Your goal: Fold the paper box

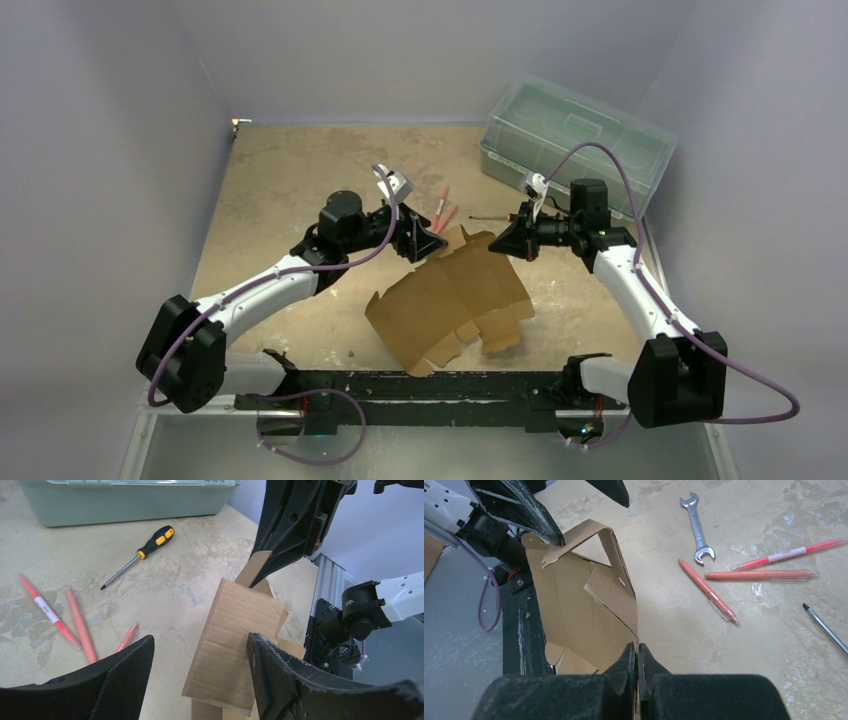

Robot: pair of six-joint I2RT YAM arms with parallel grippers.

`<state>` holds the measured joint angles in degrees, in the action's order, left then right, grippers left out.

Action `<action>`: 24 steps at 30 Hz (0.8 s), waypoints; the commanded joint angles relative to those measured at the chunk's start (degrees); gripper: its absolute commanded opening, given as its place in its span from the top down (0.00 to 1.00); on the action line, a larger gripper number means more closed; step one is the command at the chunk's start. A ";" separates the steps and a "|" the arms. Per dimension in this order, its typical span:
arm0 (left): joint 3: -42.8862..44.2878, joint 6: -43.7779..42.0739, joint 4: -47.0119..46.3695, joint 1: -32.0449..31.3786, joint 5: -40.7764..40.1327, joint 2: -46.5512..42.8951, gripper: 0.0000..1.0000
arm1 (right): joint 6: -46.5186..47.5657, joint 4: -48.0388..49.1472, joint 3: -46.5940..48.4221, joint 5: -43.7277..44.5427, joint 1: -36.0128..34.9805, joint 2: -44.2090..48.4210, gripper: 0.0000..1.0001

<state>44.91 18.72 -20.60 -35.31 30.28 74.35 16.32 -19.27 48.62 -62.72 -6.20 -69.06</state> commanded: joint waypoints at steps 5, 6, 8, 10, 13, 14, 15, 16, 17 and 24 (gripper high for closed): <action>1.98 0.87 -4.28 0.38 3.50 -0.34 0.33 | -0.49 1.02 1.04 -0.89 -0.37 0.45 1.00; 1.96 0.92 -4.37 0.34 3.69 -0.34 0.33 | -0.43 1.07 1.04 -0.76 -0.39 0.42 1.00; 1.98 1.16 -4.32 0.35 3.75 -0.41 0.32 | -0.43 1.04 1.04 -0.47 -0.40 0.41 1.00; 1.77 1.21 -3.45 0.33 2.93 -1.06 0.31 | -0.50 1.12 1.04 0.19 -0.32 0.54 1.00; -0.05 1.68 -1.70 0.33 -0.54 -4.57 0.26 | -0.86 1.44 1.04 1.89 -0.39 0.88 1.00; -1.25 2.00 -1.15 0.33 -2.46 -6.72 0.25 | -1.04 1.57 1.02 2.49 -0.42 1.00 1.00; -2.78 2.40 -0.27 0.35 -5.21 -9.53 0.22 | -1.37 1.90 0.91 2.96 -0.40 1.17 1.00; -4.25 2.83 2.08 0.35 -9.60 -13.62 0.18 | -1.73 2.26 0.82 3.39 -0.37 1.28 1.00; -5.83 3.56 3.47 0.35 -13.77 -17.61 0.15 | -1.93 2.50 0.78 3.59 -0.38 1.37 1.00; -25.10 21.61 15.66 0.37 -25.74 -50.06 0.01 | -3.65 4.03 0.42 4.36 -0.38 1.74 1.00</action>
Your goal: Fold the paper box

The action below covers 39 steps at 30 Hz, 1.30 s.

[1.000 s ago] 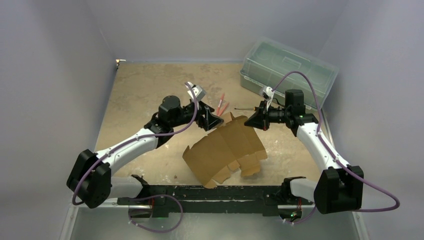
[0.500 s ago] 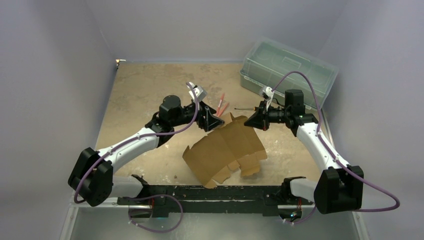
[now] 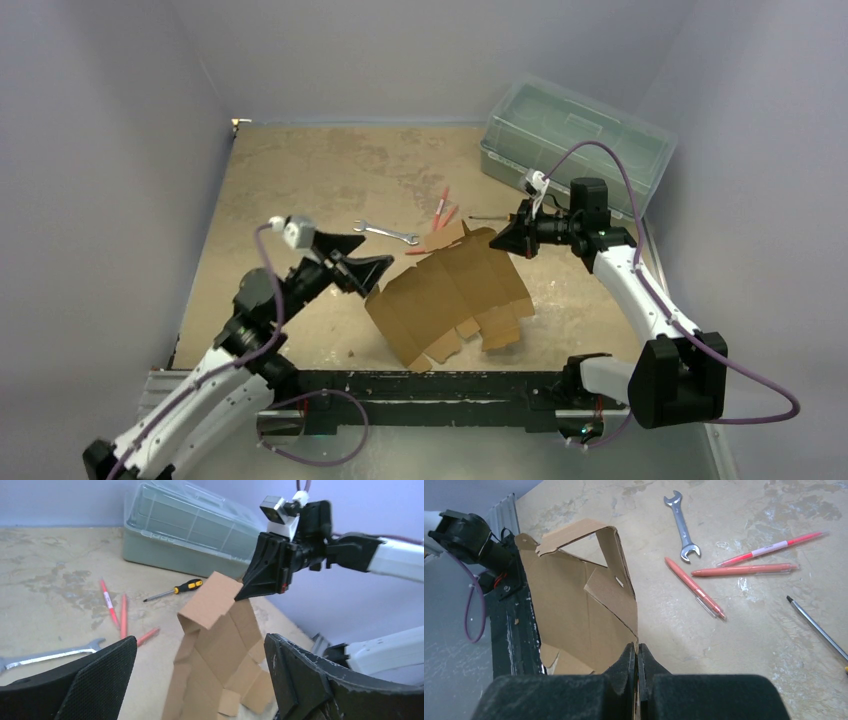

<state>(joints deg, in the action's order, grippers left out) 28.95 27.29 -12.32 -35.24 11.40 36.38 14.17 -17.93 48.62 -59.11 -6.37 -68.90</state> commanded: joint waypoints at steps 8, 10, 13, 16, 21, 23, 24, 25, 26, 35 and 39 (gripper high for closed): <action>-19.31 23.39 18.94 0.22 -0.70 -32.59 0.03 | -2.00 3.07 0.23 0.41 -0.15 1.06 1.00; -19.55 23.75 16.85 0.18 1.94 -28.66 0.04 | -2.24 3.20 0.16 0.28 -0.15 0.98 1.00; -18.31 22.25 17.97 0.12 0.71 -23.30 0.05 | -2.31 3.19 0.16 0.23 -0.22 0.68 1.00; -18.43 21.97 16.99 0.14 -0.08 -19.97 0.07 | -2.67 3.46 0.09 0.27 -0.15 0.45 1.00; -25.75 29.25 0.73 -0.04 4.98 -15.92 0.19 | -5.36 5.58 -0.50 0.36 -0.15 -0.70 1.00; -28.45 31.60 -5.14 -0.91 5.00 -14.19 0.24 | -6.27 6.15 -0.54 0.59 -0.18 -1.24 1.00; -28.89 32.26 -7.18 -1.88 4.05 -13.41 0.25 | -6.73 6.60 -0.69 0.78 -0.15 -1.45 1.00; -29.91 32.52 -8.79 -3.58 2.88 -12.60 0.26 | -7.30 7.06 -0.80 0.95 -0.13 -1.60 1.00; -30.38 32.27 -9.62 -4.92 1.19 -11.78 0.27 | -7.70 7.48 -0.99 1.16 -0.21 -1.67 1.00; -29.63 29.58 -20.13 -10.72 -6.40 3.68 0.44 | -10.39 10.00 -2.12 1.07 -0.08 -1.59 1.00; -19.03 20.66 -2.37 -10.79 -10.76 1.75 0.39 | -10.74 10.77 -1.96 -0.48 0.02 -0.79 1.00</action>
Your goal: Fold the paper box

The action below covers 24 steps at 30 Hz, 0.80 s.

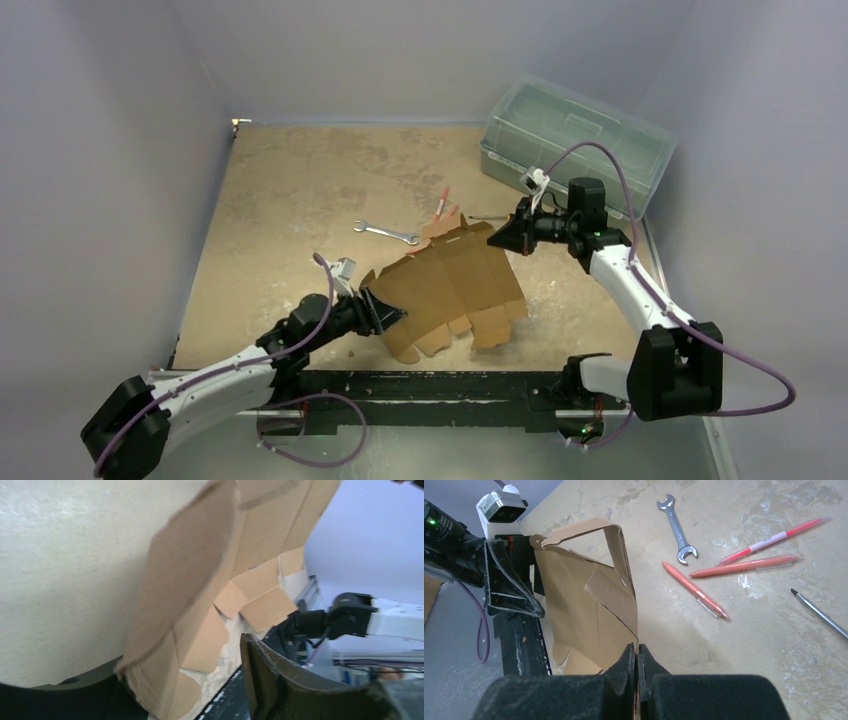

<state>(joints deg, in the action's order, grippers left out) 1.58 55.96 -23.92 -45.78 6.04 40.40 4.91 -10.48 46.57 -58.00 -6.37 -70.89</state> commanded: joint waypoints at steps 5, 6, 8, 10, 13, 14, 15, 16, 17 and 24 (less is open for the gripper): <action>24.91 -19.34 31.51 -0.12 -19.21 -12.20 0.05 | 1.74 0.56 0.50 0.95 0.06 3.37 1.00; 28.21 -21.04 32.55 -0.17 -20.26 -12.67 0.01 | 1.72 0.70 0.40 0.74 0.07 3.61 1.00; 32.61 -24.61 32.65 -0.16 -20.69 -9.99 0.01 | 1.77 0.72 0.44 0.42 0.05 3.70 1.00; 37.81 -28.61 33.09 -0.11 -19.62 -3.55 0.06 | 1.86 0.40 0.66 -0.09 0.12 3.50 1.00; 46.27 -35.42 35.50 0.34 -16.54 7.90 0.21 | 2.11 0.05 0.75 -0.76 0.07 3.56 1.00; 48.41 -37.39 35.68 1.34 -14.20 10.98 0.27 | 2.20 -0.09 0.67 -0.92 0.09 3.80 1.00; 49.71 -39.38 35.14 2.88 -10.47 13.50 0.32 | 2.28 -0.18 0.69 -1.04 0.07 3.94 1.00; 50.37 -40.49 34.08 5.45 -5.90 15.57 0.36 | 2.36 -0.20 0.65 -1.19 0.05 4.20 1.00; 50.28 -40.65 32.82 8.72 -1.68 17.05 0.39 | 2.46 -0.24 0.70 -1.30 0.05 4.52 1.00; 44.36 -35.43 15.42 24.49 27.12 26.29 0.51 | 3.00 -0.48 0.54 -2.05 0.10 5.35 1.00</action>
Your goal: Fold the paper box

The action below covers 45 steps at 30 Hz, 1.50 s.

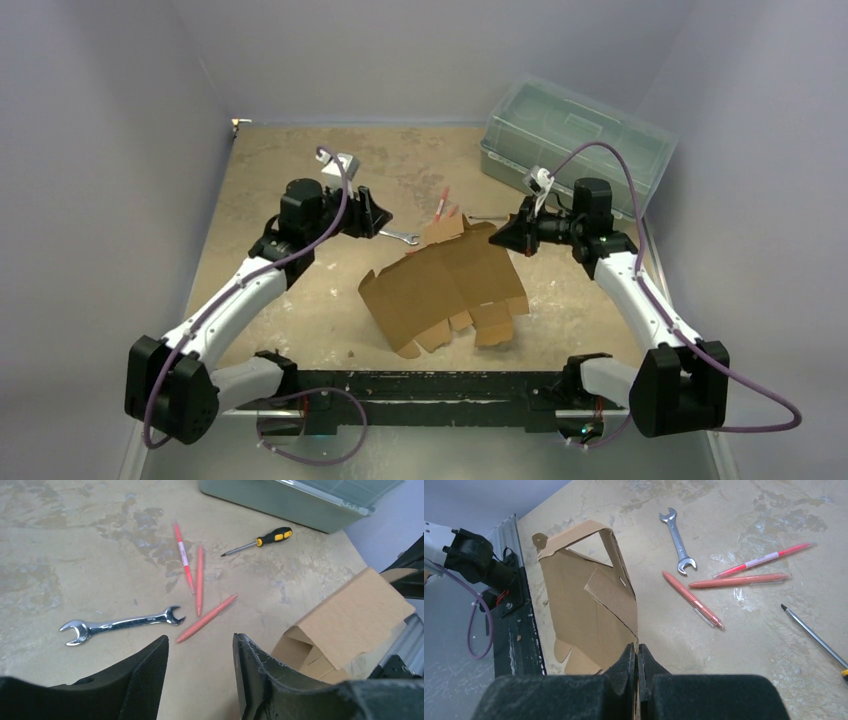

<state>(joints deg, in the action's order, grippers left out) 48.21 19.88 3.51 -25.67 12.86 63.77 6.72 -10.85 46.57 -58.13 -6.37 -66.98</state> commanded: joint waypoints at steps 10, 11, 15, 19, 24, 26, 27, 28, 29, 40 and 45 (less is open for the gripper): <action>-6.38 3.08 -23.08 4.40 31.57 10.78 0.50 | 1.36 -0.42 0.73 -2.93 0.11 0.72 1.00; -6.30 3.27 -23.19 4.40 31.53 11.34 0.50 | 1.36 -0.40 0.80 -2.95 0.06 0.71 1.00; -6.30 3.83 -24.17 4.04 31.87 12.95 0.50 | 1.44 -0.40 0.67 -3.12 0.06 0.78 1.00; -6.03 2.88 -23.15 1.99 32.27 13.79 0.48 | 1.45 -0.46 0.65 -3.31 0.13 0.80 1.00; -6.08 1.21 -20.91 -0.38 30.82 14.70 0.47 | 1.41 -0.47 0.70 -3.46 0.07 0.80 1.00; -6.17 0.82 -20.47 -0.94 30.19 15.32 0.47 | 1.45 -0.44 0.66 -3.55 0.05 0.80 1.00; -6.19 0.75 -20.28 -1.15 29.84 15.52 0.48 | 1.44 -0.43 0.66 -3.57 0.08 0.81 1.00; -6.19 0.62 -20.15 -1.28 29.52 15.78 0.48 | 1.45 -0.41 0.69 -3.57 0.06 0.76 1.00; -6.19 0.55 -20.12 -1.38 29.44 15.90 0.48 | 1.44 -0.40 0.66 -3.64 0.06 0.89 1.00; -4.76 -0.34 -18.92 -2.54 26.08 17.59 0.51 | 1.36 -0.41 0.69 -4.01 0.08 0.71 1.00; -3.53 -1.04 -19.10 -3.68 26.26 19.55 0.50 | 1.36 -0.40 0.64 -4.68 0.05 0.71 1.00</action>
<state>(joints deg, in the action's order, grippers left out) 42.02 21.15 -14.90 -28.51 39.20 81.97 7.53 -12.10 46.59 -60.47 -6.37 -66.67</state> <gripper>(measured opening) 0.495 0.008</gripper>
